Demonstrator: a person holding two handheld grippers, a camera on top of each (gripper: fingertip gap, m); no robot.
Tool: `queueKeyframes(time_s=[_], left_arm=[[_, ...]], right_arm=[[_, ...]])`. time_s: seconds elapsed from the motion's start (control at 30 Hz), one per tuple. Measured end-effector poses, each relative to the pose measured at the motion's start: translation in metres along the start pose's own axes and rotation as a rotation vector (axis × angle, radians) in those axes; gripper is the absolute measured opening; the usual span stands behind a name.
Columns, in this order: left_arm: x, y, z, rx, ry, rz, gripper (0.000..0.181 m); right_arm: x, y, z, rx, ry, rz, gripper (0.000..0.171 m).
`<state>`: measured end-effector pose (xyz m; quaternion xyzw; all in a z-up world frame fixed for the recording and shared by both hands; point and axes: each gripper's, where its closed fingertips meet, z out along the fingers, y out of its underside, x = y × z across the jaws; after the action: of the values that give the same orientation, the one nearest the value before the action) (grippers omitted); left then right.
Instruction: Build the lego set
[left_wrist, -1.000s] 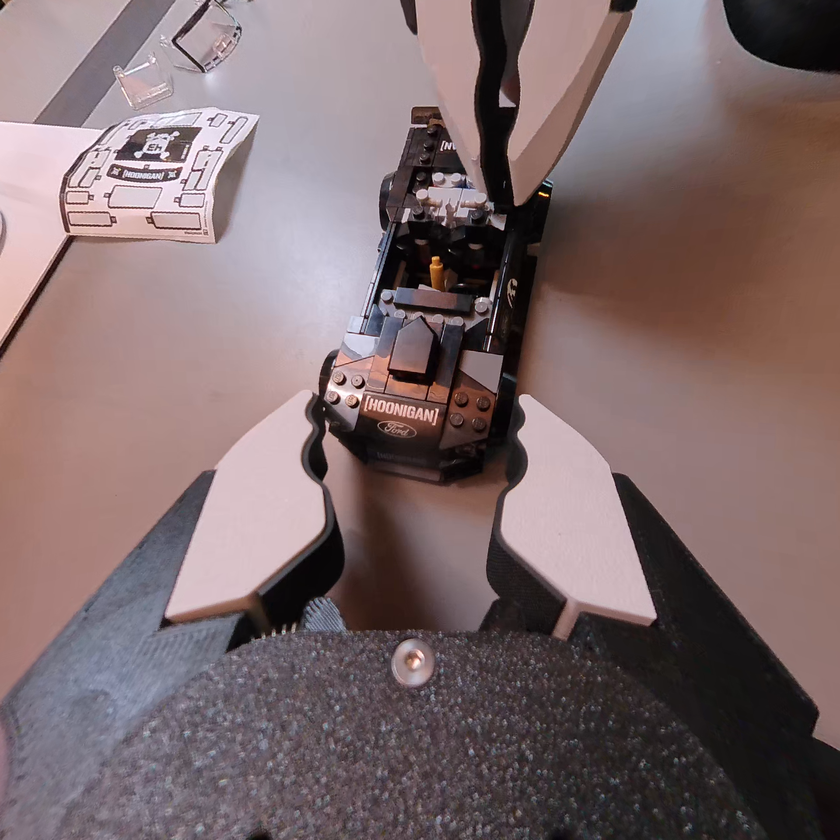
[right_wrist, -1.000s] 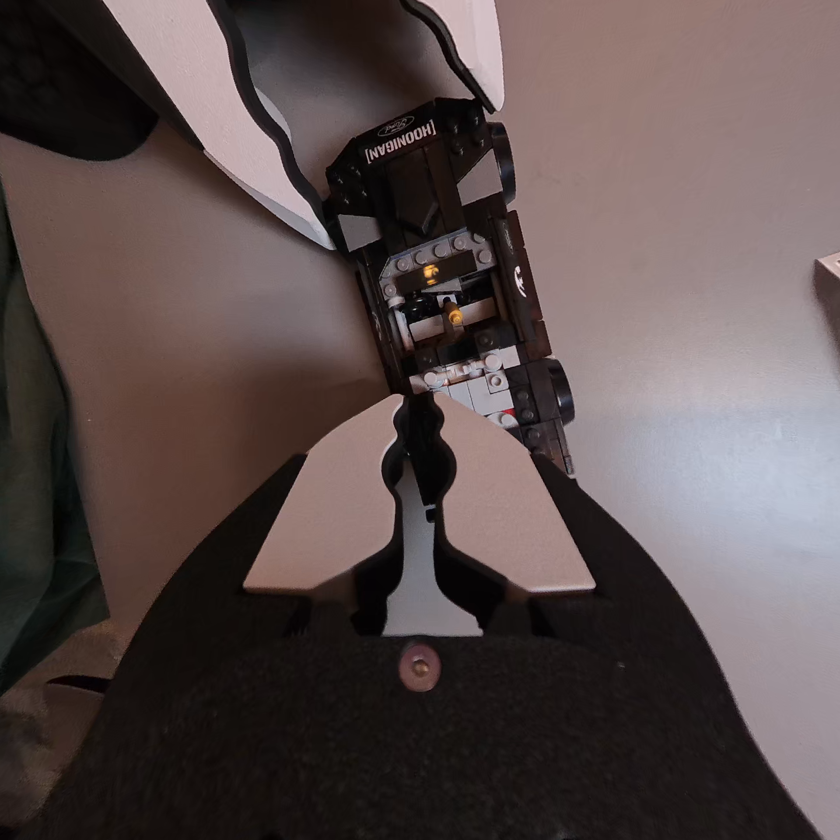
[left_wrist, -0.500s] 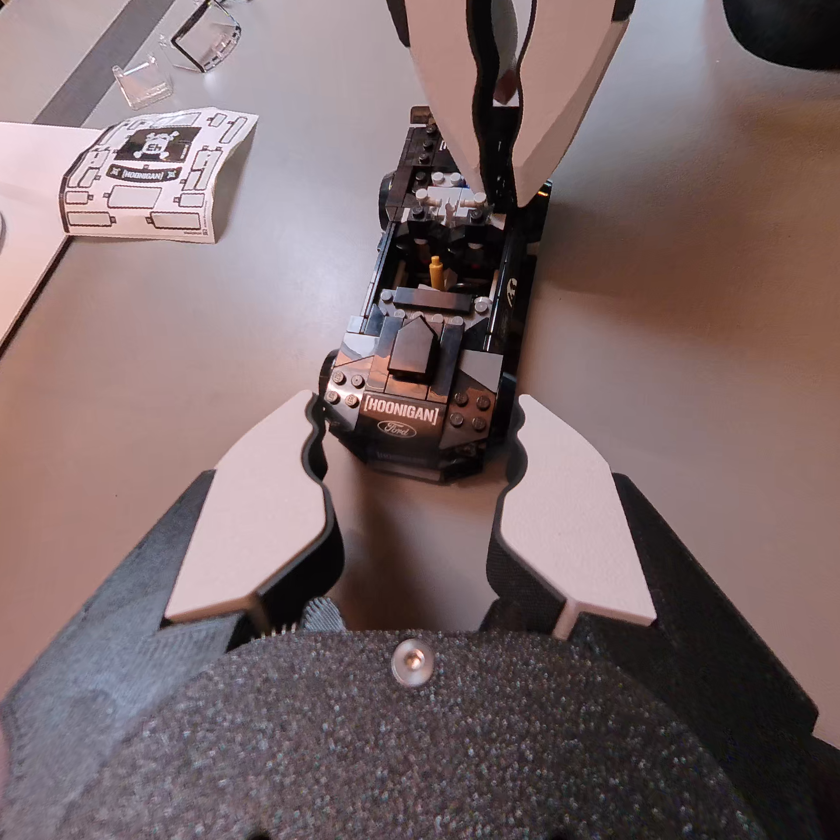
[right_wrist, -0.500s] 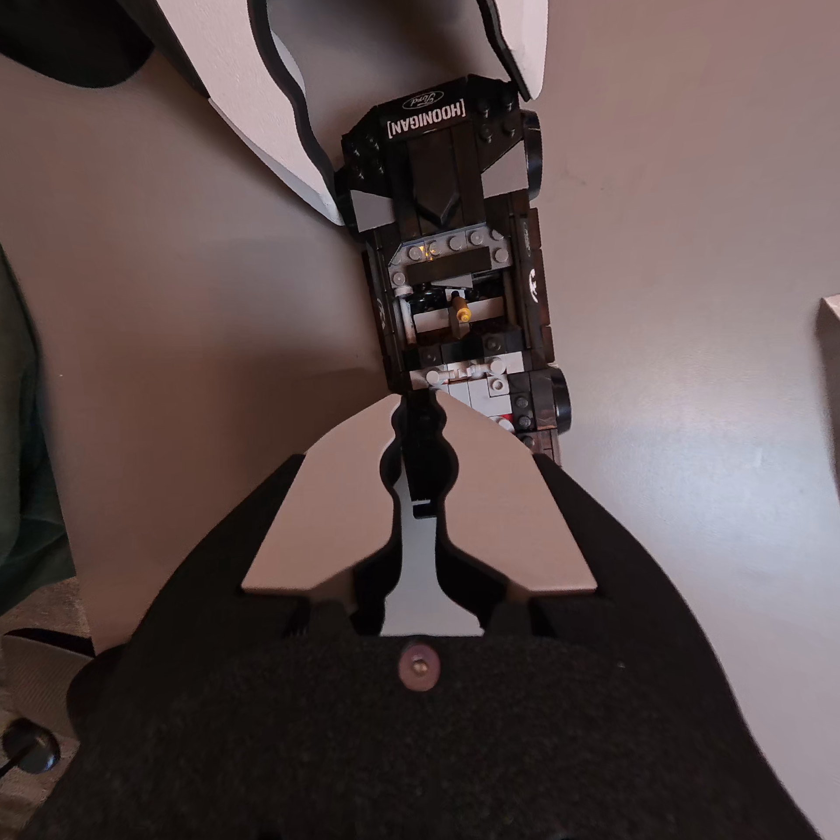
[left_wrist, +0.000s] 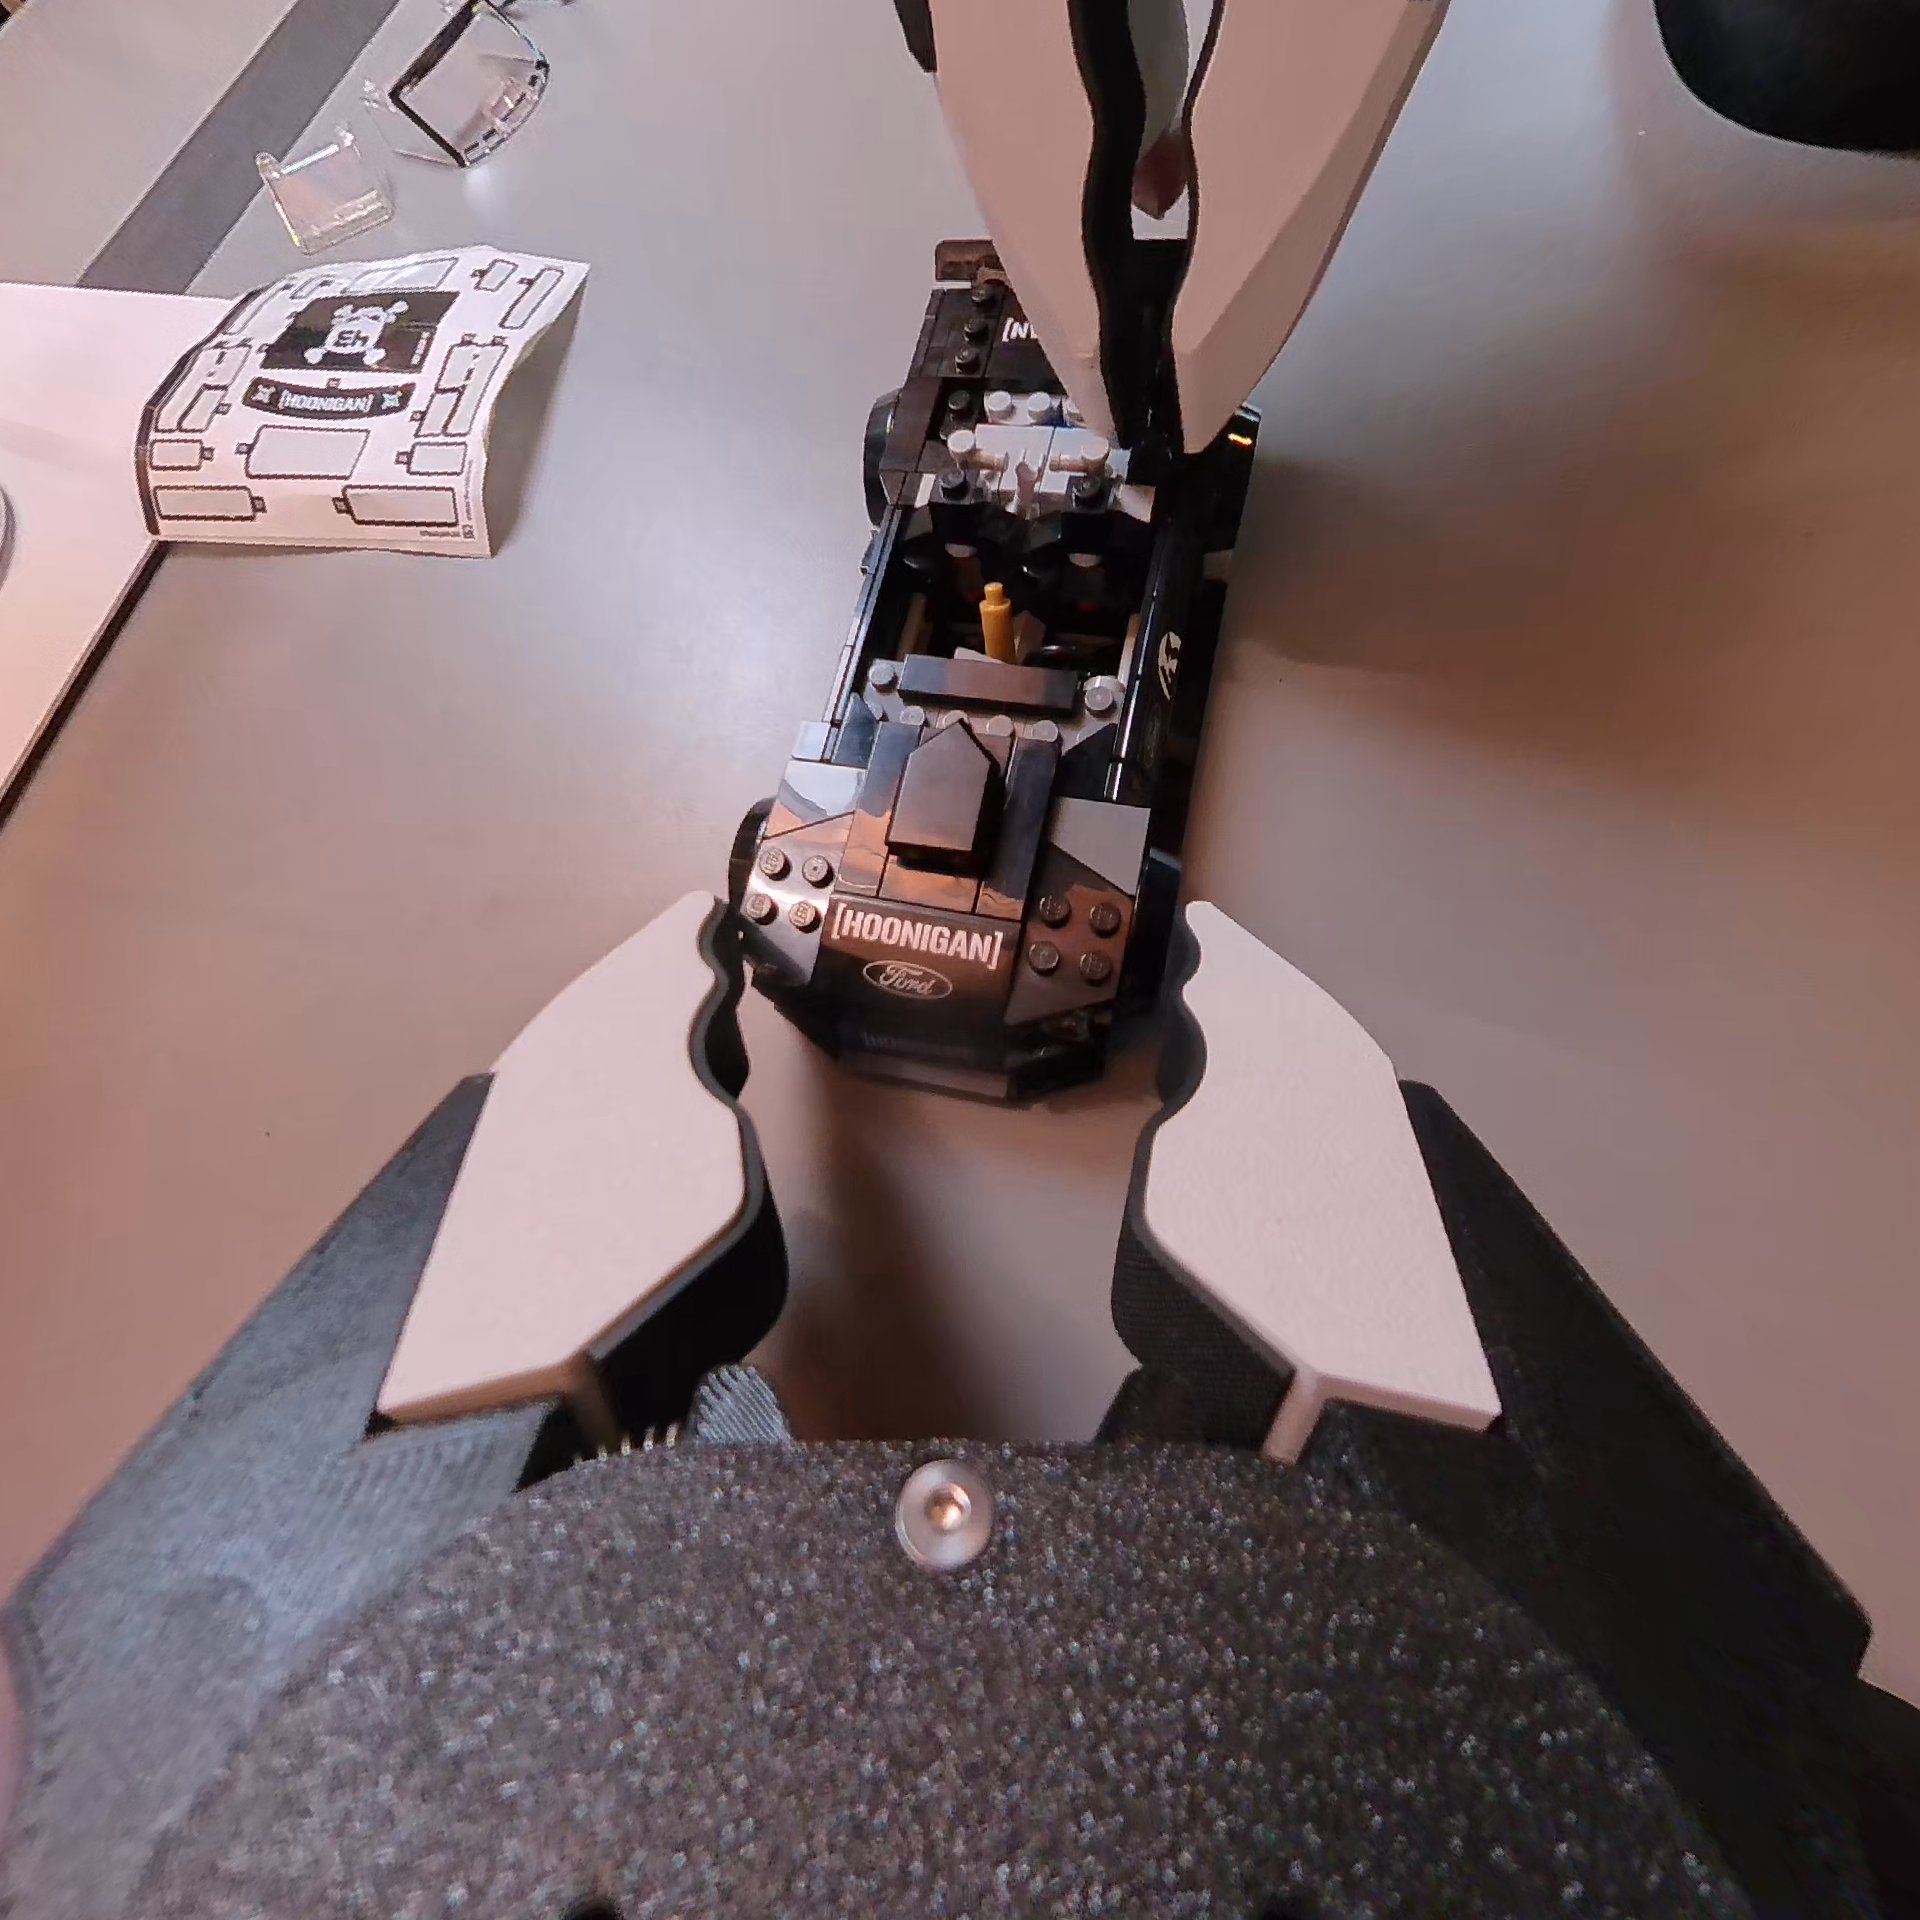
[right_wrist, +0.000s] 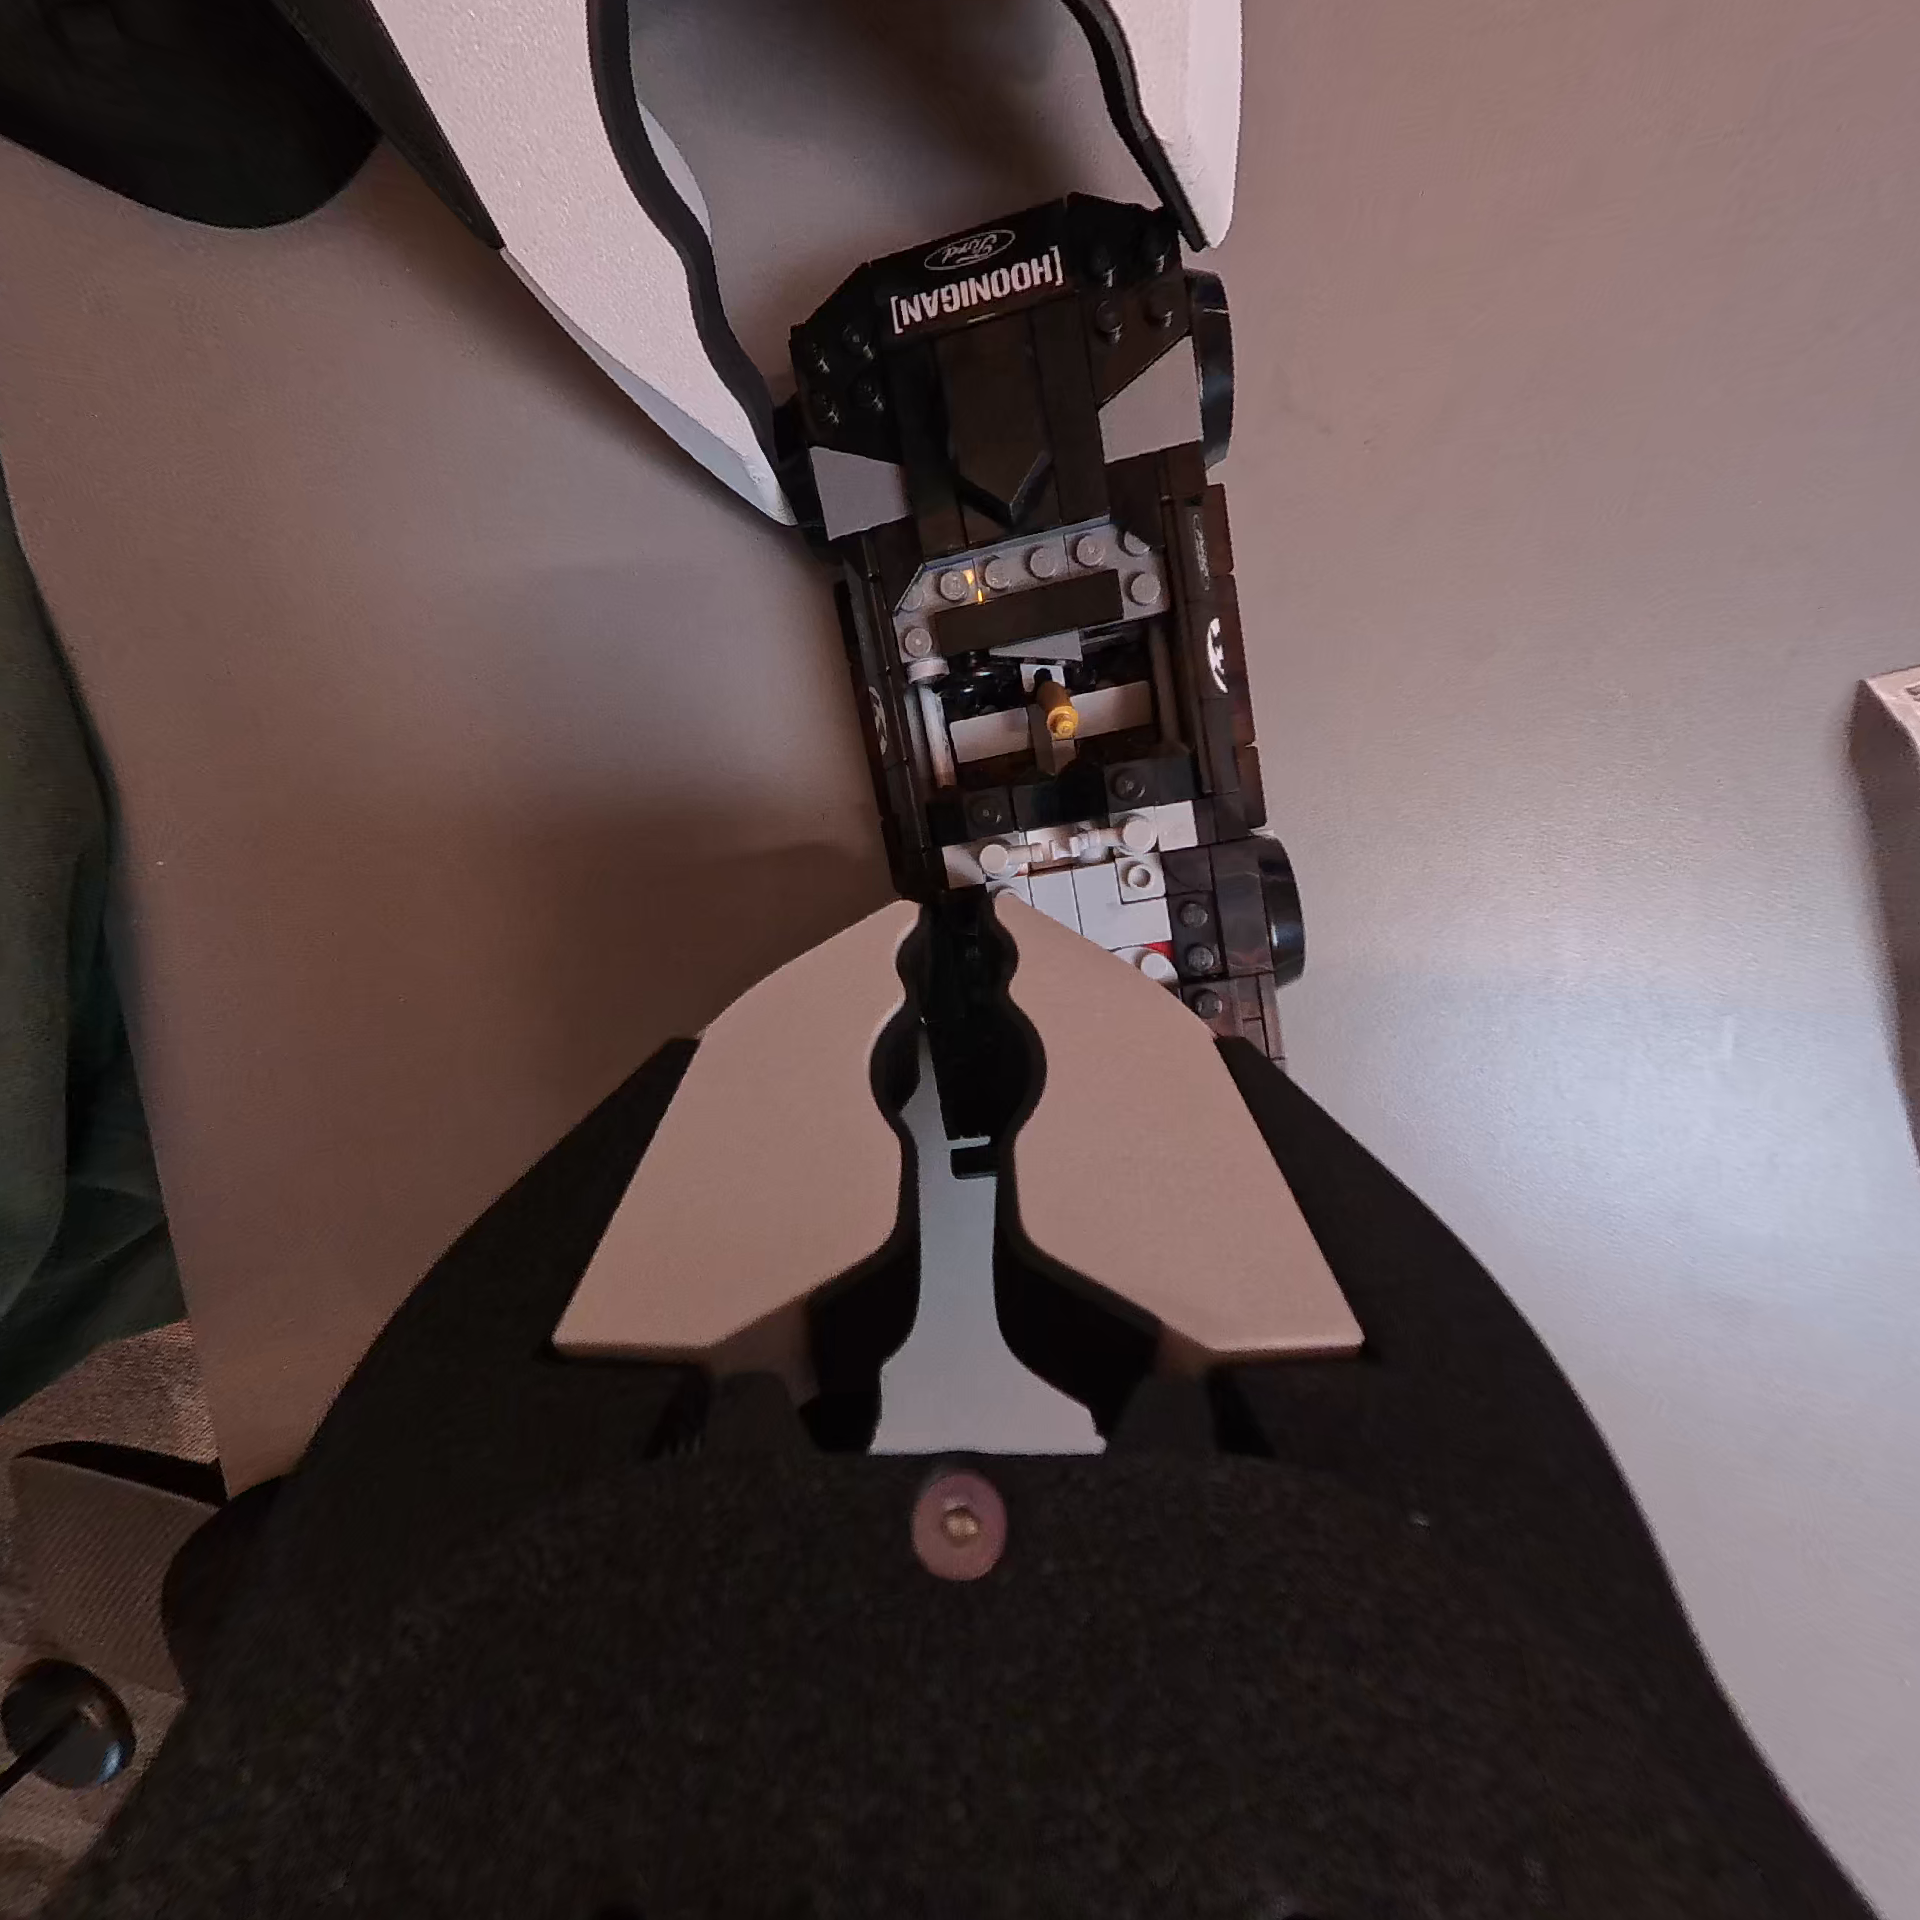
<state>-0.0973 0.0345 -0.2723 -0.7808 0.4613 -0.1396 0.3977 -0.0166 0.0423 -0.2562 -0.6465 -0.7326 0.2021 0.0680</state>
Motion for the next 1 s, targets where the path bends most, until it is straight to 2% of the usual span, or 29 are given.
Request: queueKeyframes(time_s=[0.6, 1.0], left_arm=[[0.0006, 0.0006, -0.0006, -0.003, -0.002, 0.007, 0.077], [0.0013, 0.001, -0.0008, -0.007, -0.003, 0.014, 0.077]], right_arm=[[-0.0011, 0.0018, -0.0011, -0.01, -0.005, -0.003, 0.008], [-0.0038, 0.001, -0.0006, 0.033, 0.058, 0.213, 0.014]])
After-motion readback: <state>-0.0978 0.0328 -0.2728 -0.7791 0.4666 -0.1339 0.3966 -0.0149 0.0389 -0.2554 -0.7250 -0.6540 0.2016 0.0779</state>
